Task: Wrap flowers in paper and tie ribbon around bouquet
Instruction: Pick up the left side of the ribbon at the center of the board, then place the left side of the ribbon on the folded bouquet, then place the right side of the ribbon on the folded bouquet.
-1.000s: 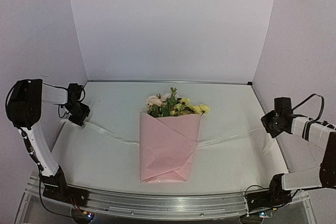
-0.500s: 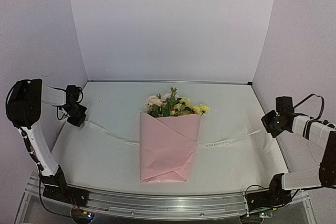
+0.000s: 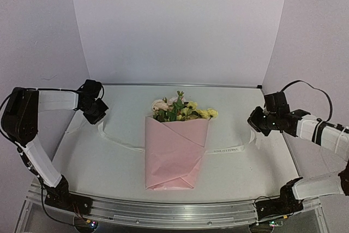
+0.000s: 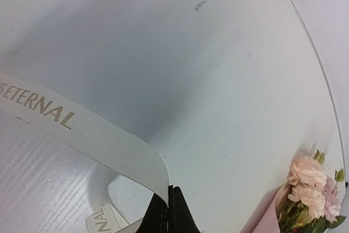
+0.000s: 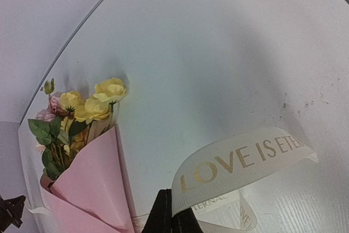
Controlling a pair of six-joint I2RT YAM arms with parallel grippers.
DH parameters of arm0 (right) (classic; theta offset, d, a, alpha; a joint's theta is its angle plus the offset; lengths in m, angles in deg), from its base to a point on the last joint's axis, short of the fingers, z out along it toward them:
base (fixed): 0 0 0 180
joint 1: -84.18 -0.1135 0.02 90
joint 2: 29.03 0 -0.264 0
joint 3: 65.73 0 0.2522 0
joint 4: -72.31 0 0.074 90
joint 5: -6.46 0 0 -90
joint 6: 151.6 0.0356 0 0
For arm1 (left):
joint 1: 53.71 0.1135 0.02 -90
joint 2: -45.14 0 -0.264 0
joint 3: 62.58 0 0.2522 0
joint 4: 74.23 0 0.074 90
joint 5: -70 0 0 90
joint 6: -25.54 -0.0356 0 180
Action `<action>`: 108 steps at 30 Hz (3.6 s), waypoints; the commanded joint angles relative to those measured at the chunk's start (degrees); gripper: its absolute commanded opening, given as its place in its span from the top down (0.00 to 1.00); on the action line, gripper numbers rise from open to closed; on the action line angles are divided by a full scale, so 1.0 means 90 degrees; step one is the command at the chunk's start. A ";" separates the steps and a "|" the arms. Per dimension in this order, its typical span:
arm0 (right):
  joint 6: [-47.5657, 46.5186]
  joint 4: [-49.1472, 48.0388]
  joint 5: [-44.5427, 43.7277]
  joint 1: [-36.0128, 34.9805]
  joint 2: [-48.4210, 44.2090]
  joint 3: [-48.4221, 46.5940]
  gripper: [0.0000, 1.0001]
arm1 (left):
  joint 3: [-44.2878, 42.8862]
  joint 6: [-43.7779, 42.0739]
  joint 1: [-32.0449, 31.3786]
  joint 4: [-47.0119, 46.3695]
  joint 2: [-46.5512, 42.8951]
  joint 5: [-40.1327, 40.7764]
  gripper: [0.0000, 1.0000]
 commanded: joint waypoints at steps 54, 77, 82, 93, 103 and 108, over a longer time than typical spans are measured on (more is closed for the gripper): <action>-0.0534 0.1230 0.1120 -0.0698 0.2920 -0.3824 1.00 | -0.4987 -0.6539 -0.5997 0.1217 0.3358 -0.3060 0.99; -0.1863 0.1230 0.1570 -0.2703 0.4241 -0.5723 1.00 | 0.0923 -0.1438 -0.3359 -0.2245 -0.2032 -0.1751 0.49; -0.2542 0.1284 0.1644 -0.3565 0.4542 -0.5884 0.98 | 0.1373 -0.0908 -0.2437 -0.1137 -0.2608 -0.1823 0.47; -0.3497 0.1438 0.2266 -0.4538 0.5146 -0.6247 0.63 | 0.0896 -0.1070 -0.1856 -0.0157 -0.2178 -0.1998 0.35; -0.2914 0.1736 0.0867 -0.4463 0.3897 -0.4974 0.30 | -0.0206 -0.2162 -0.2020 0.0373 -0.1271 -0.2614 0.38; -0.2038 0.1711 0.0063 -0.3881 0.2755 -0.3237 0.30 | -0.0415 -0.2357 -0.2774 0.0524 -0.0911 -0.2249 0.42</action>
